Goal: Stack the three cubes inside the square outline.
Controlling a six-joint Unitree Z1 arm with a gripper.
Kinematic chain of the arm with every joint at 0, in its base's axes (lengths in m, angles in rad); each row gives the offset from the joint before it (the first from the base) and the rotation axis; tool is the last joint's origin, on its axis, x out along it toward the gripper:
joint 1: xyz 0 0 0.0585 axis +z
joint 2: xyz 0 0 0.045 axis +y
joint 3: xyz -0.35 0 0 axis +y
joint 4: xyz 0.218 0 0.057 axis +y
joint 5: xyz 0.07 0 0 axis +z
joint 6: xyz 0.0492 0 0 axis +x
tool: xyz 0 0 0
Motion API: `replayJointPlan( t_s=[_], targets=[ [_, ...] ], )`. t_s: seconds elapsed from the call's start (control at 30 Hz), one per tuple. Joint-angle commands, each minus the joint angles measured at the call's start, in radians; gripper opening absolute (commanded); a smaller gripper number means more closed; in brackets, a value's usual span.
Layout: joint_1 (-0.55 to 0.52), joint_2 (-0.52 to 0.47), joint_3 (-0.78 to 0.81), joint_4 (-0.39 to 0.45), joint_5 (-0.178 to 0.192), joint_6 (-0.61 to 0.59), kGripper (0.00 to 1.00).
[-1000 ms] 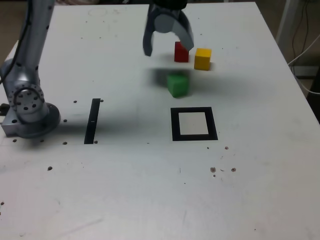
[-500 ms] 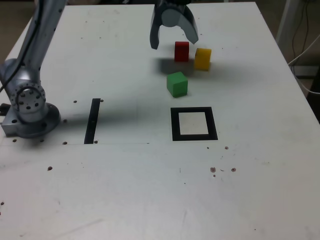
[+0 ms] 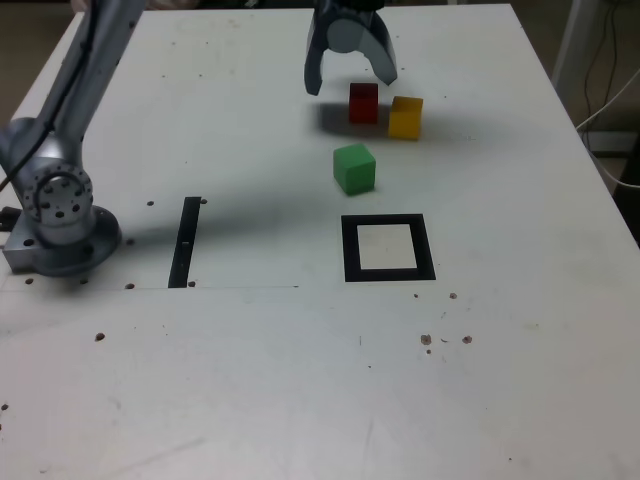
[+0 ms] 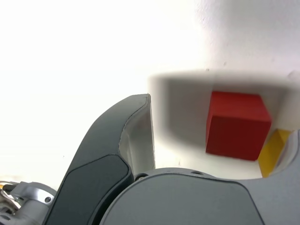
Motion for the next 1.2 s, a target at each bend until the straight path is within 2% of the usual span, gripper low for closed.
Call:
replayJointPlan(
  t_s=[0.0, 0.4, 0.63, 0.9, 1.17],
  targets=[
    [0.003, 0.015, -0.003, 0.001, 0.002, 0.003, 0.99],
    [0.004, 0.060, -0.021, -0.007, 0.007, 0.006, 0.97],
    [0.003, 0.064, -0.023, -0.001, 0.007, 0.006, 0.89],
    [0.000, 0.069, -0.022, -0.001, 0.008, 0.000, 0.68],
    [-0.014, 0.062, -0.032, 0.006, 0.020, 0.001, 0.35]
  ],
)
